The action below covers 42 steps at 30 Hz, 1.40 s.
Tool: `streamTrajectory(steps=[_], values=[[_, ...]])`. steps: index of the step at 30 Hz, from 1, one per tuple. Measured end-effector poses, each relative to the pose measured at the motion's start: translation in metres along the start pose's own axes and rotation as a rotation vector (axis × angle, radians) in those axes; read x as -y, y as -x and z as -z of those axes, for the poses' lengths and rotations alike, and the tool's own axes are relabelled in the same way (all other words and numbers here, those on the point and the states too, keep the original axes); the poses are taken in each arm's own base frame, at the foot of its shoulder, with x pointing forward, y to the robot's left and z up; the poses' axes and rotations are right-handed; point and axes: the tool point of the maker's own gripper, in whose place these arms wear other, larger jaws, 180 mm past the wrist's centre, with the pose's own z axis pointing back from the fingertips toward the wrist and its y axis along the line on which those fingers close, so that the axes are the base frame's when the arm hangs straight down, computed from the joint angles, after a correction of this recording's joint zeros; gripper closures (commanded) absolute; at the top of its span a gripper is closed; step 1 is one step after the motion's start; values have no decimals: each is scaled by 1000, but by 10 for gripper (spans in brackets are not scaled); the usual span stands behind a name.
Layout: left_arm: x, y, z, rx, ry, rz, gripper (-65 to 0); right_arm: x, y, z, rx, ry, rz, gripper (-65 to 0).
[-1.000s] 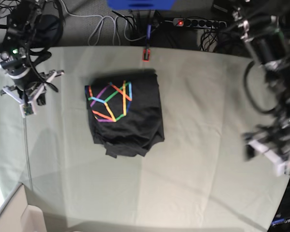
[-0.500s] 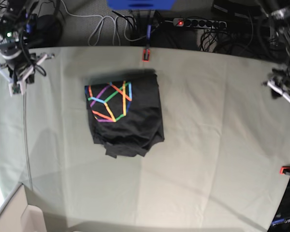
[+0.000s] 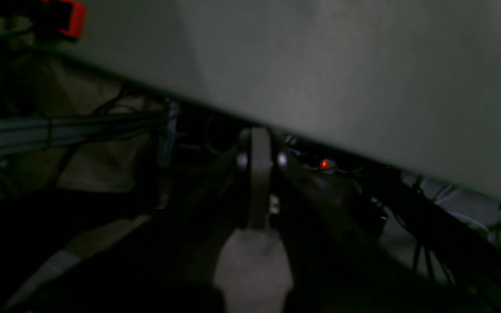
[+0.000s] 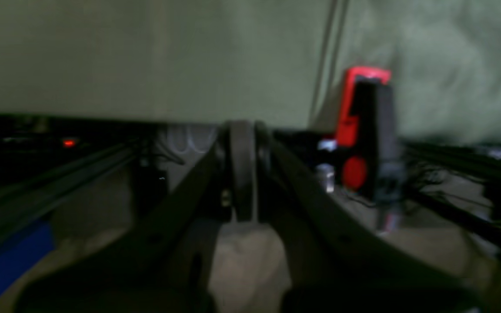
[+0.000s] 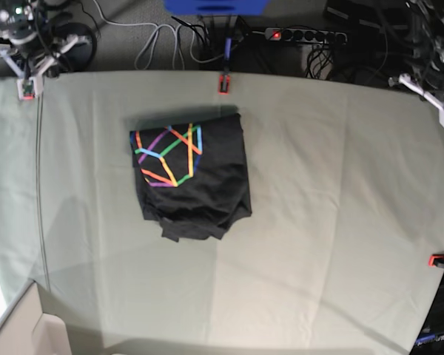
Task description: Layout the t-shirt on the table in an organized manner, then fold the t-shirt properly
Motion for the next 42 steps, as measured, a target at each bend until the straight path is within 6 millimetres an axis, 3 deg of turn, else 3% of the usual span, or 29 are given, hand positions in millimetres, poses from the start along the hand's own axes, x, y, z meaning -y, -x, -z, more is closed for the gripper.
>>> streamTrajectory(steps=[2, 8, 10, 14, 18, 25, 29, 32, 38, 42], values=[[0, 26, 4, -80, 4, -6, -1, 3, 3, -1, -16, 4, -10, 0], [1, 85, 25, -197, 37, -54, -1, -1, -59, 17, 103, -15, -126, 0], [5, 108, 35, -204, 64, -61, -1, -3, -64, 23, 101, -19, -150, 0], [15, 165, 57, -256, 127, 7, -1, -29, -56, 59, 13, -84, -188, 0], [28, 198, 72, -265, 188, 14, -1, -58, -70, 88, 14, -161, -203, 0], [47, 215, 85, -276, 230, 8, -1, -87, -98, 103, 35, -217, -271, 0], [61, 211, 89, -270, 254, 5, -1, -126, -110, 102, 64, -287, -309, 0], [60, 210, 90, -275, 252, 11, -1, -154, -114, 99, 71, -334, -357, 0], [59, 212, 89, -275, 251, 10, -1, -216, -107, 74, 111, -465, -429, 0], [51, 211, 89, -275, 238, 15, -1, -227, -118, 58, 166, -476, -463, 0]])
